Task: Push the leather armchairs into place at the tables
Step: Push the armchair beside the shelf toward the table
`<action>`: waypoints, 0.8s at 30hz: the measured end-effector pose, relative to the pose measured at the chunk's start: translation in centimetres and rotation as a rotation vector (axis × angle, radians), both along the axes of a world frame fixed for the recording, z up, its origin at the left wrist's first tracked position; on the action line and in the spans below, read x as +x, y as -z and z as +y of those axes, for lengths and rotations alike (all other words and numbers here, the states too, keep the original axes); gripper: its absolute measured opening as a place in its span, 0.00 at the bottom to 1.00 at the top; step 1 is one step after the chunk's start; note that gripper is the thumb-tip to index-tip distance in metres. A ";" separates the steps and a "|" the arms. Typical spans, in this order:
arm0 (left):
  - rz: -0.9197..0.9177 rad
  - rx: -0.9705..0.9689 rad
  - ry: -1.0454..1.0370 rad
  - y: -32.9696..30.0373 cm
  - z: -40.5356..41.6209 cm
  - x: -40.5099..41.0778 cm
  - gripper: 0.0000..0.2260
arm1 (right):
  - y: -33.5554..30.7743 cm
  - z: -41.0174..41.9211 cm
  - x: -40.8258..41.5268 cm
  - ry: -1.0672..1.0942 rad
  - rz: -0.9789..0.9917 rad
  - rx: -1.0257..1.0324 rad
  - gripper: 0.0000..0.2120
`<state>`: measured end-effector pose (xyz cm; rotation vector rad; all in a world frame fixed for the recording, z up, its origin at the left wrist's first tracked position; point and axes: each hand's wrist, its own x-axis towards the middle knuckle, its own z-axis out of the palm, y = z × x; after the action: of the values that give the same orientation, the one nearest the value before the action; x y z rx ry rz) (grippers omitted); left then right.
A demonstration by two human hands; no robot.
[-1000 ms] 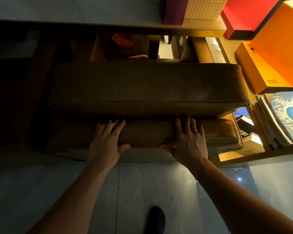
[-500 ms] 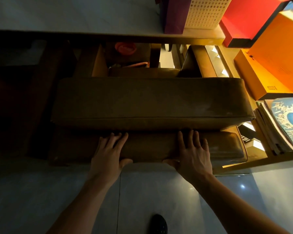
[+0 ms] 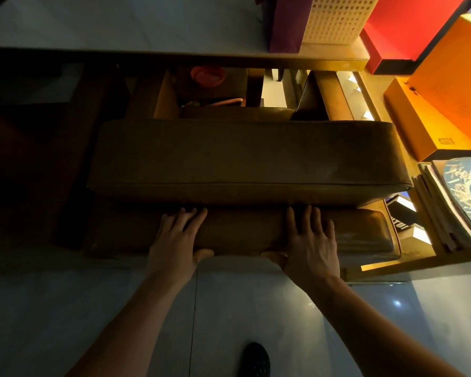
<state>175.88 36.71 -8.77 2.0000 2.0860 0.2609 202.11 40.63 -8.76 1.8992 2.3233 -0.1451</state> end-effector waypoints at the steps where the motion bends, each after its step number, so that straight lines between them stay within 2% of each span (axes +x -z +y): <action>1: 0.004 -0.001 -0.004 -0.1 0.0 0.1 0.37 | -0.1 0.0 0.0 -0.001 0.000 -0.007 0.53; 8: 0.040 -0.043 -0.008 -0.4 0.2 0.2 0.38 | -1.0 0.2 -0.2 0.007 0.008 -0.059 0.54; 15: 0.025 -0.165 -0.071 -1.7 0.5 0.9 0.40 | -1.3 0.1 -0.5 0.023 -0.013 -0.099 0.55; 20: 0.015 -0.246 -0.019 -2.6 0.2 0.4 0.41 | -1.7 -0.1 -0.6 0.043 -0.001 -0.099 0.54; 24: -0.041 -0.333 0.030 -4.0 -0.6 -0.9 0.38 | -3.5 0.2 -0.9 0.094 -0.004 -0.208 0.50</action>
<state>175.00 36.15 -4.75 1.8091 1.9246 -0.0501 201.21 40.79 -5.30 1.9024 2.1222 -0.3770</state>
